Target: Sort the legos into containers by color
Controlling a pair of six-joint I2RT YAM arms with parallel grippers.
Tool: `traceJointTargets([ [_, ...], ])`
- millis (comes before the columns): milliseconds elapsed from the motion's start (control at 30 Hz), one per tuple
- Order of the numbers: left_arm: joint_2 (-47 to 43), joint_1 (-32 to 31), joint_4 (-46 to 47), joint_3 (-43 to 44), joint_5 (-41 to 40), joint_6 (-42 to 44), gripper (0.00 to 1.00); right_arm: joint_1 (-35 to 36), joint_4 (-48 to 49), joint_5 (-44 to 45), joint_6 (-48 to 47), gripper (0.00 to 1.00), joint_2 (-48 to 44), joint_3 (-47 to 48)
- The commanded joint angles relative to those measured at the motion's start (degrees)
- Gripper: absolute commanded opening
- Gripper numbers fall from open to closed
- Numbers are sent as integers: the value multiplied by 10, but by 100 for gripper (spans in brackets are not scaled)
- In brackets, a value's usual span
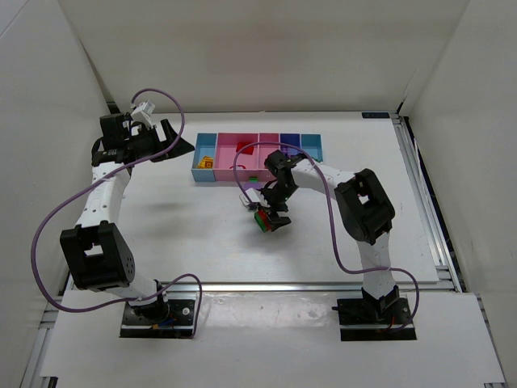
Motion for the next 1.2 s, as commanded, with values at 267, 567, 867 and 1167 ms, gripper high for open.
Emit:
traceJointTargets([
  [267,-5,3,11,-1,5,-1,99,3,3,-11,8,83,14,28],
  [567,-4,3,12,-6,7,-3,99,3,9,-15,13,69,12,22],
  [867,-3,3,14,-16,17,-12,100,3,20,-18,32,51,0,17],
  [1167,-67,-3,132,-131,80,-127,100,-7,141,-32,203,44,-98,-9],
])
